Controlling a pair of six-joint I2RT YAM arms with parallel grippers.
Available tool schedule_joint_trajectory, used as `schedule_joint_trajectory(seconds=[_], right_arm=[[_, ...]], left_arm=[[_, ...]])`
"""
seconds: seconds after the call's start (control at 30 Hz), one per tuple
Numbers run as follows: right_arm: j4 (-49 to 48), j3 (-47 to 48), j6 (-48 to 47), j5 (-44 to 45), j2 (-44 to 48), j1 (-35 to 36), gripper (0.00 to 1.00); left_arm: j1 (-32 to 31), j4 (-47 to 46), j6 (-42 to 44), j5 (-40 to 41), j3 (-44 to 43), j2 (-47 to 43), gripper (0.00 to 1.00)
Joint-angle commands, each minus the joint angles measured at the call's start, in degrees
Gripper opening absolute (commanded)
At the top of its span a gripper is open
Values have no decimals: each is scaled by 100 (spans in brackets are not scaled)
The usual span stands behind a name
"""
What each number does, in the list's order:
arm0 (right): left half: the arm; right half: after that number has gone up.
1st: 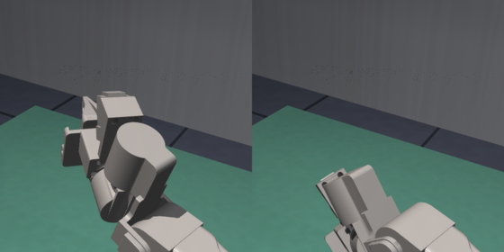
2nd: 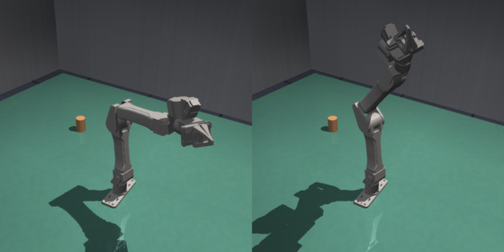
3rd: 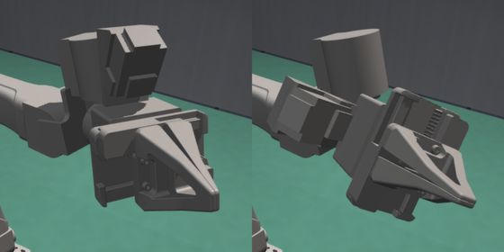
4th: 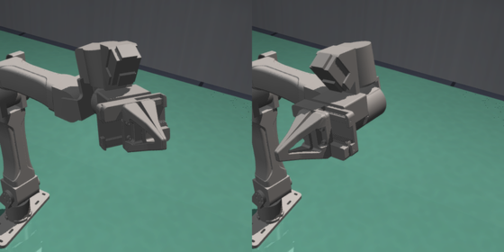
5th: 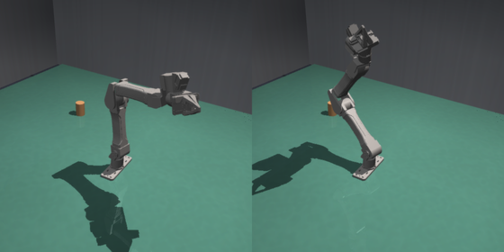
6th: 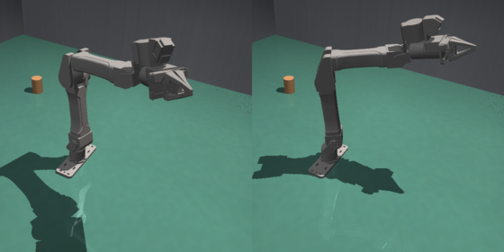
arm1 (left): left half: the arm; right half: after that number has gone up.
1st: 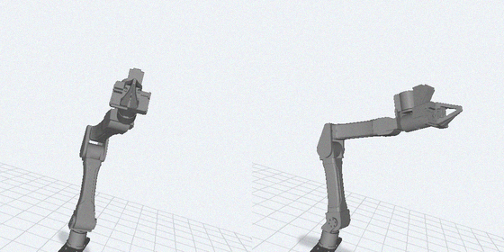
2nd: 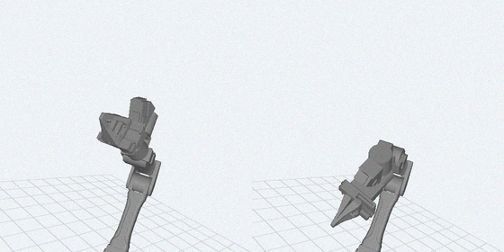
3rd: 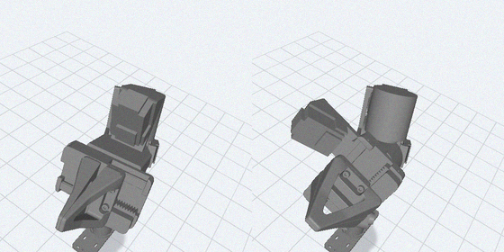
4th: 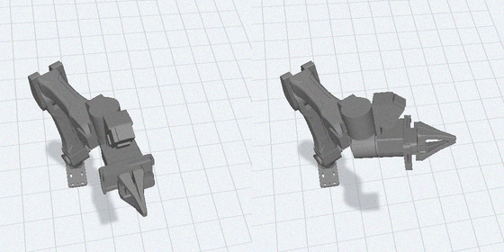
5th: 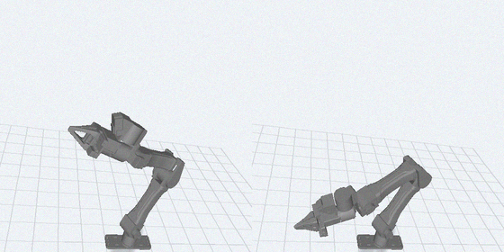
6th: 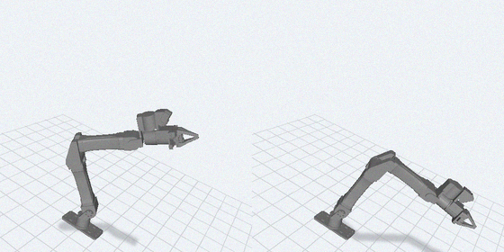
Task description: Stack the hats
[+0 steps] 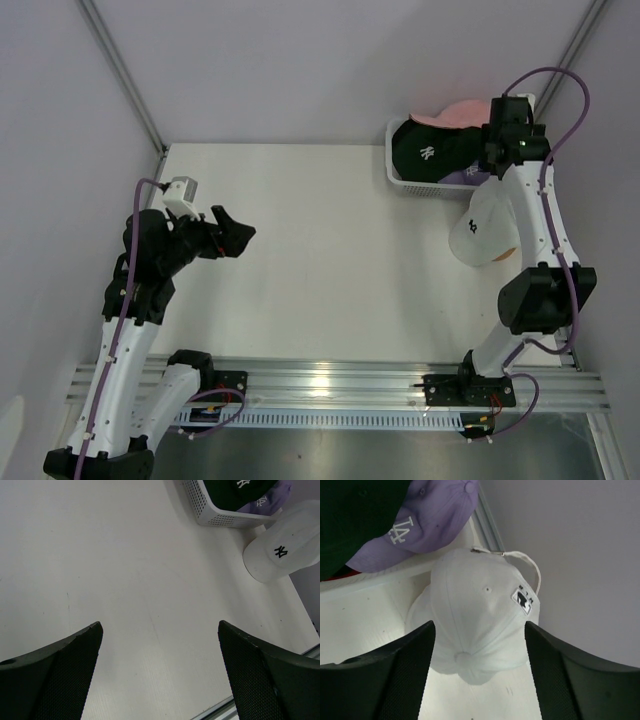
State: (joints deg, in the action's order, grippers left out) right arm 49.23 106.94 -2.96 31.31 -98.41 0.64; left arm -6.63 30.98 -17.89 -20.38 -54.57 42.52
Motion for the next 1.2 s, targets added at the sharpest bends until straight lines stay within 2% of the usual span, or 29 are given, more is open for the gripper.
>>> schedule_joint_trajectory(seconds=[0.0, 0.03, 0.23, 0.37, 0.43, 0.53, 0.7, 0.8, 0.93, 1.07, 1.17], right_arm=[[-150, -643, 270, -212, 857, -12, 78], [-238, -900, 270, -257, 1233, -12, 83], [-933, -2438, 427, -125, 2167, -168, 95], [-925, -2581, 875, -852, 2572, -170, 95], [-1099, -2520, 807, -1887, 2835, -83, 96], [-1424, -2362, 570, -2032, 2819, 347, 100], [-1662, -1161, 33, -1839, 1959, 1112, 99], [-1934, -677, -38, -1787, 1177, 1078, 100], [-1733, 245, 182, -1567, -53, 903, 100], [-1348, 1159, 164, -787, -1370, 894, 100], [-1302, 1557, 199, -495, -1821, 798, 99]], left_arm=[[-31, -180, 119, -264, -160, -51, 99], [-40, -198, 119, -334, -142, -42, 100], [-162, -321, 84, -589, -98, 11, 100], [-207, -435, 40, -765, -54, -42, 100], [-207, -453, -4, -888, -80, -42, 99], [-207, -462, -39, -976, -124, 10, 99], [-207, -321, -100, -1020, -309, 344, 100], [-207, -268, -13, -1091, -458, 458, 100], [-207, -75, 224, -872, -564, 468, 99], [-207, -40, 286, -721, -503, 511, 99], [-207, -22, 312, -739, -494, 651, 99]])
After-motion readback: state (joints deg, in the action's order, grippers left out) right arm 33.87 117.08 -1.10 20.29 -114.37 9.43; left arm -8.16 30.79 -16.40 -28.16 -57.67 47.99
